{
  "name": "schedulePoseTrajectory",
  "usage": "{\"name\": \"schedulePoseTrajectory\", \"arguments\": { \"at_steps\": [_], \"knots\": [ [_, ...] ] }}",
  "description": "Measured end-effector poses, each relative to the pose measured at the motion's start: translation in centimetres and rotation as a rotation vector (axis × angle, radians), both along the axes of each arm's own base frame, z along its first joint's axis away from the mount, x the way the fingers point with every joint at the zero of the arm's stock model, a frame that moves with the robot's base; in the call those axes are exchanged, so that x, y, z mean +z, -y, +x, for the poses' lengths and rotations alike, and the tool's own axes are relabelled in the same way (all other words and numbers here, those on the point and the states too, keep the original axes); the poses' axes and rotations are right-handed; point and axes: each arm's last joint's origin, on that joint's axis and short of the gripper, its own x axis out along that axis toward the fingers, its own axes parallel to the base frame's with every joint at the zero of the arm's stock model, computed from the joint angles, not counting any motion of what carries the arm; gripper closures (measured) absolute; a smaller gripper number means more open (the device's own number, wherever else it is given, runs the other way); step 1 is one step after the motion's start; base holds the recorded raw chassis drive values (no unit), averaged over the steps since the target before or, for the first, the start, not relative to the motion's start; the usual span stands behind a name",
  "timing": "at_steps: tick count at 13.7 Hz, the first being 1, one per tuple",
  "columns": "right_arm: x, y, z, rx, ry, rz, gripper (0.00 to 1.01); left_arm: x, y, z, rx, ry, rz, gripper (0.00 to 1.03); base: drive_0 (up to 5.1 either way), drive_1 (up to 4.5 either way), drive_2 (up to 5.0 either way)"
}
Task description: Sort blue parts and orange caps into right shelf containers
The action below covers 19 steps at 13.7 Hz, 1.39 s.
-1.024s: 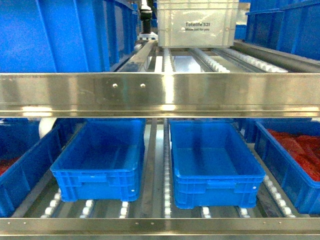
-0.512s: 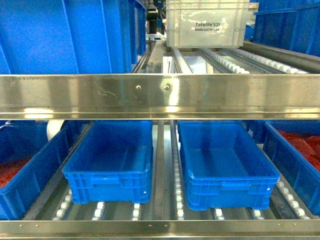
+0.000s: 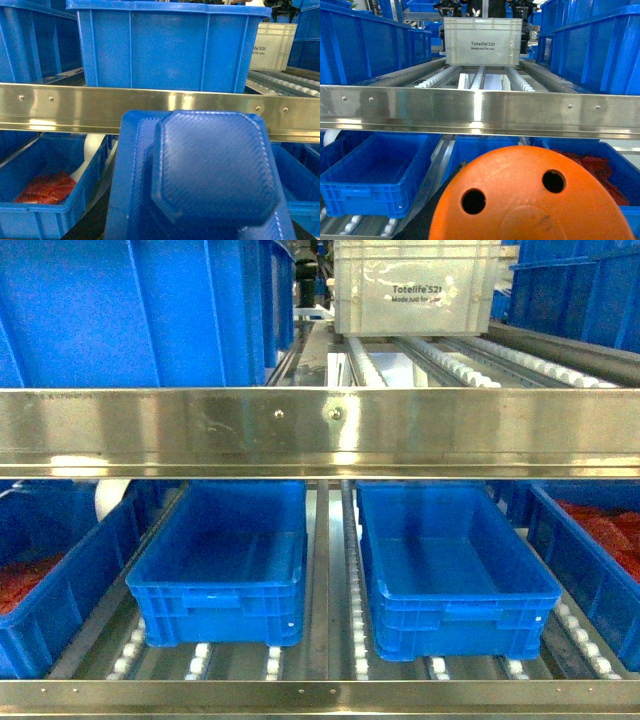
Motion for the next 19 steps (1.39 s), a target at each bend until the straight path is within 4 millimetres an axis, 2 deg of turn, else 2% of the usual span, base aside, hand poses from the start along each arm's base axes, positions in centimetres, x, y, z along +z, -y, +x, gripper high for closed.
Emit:
{"name": "schedulePoseTrajectory", "arguments": {
  "at_steps": [19],
  "knots": [
    [0.0,0.0,0.0,0.0,0.0,0.007,0.57,0.01,0.0,0.0,0.002,0.0,0.003,0.61,0.0,0.0,0.0]
  ]
}}
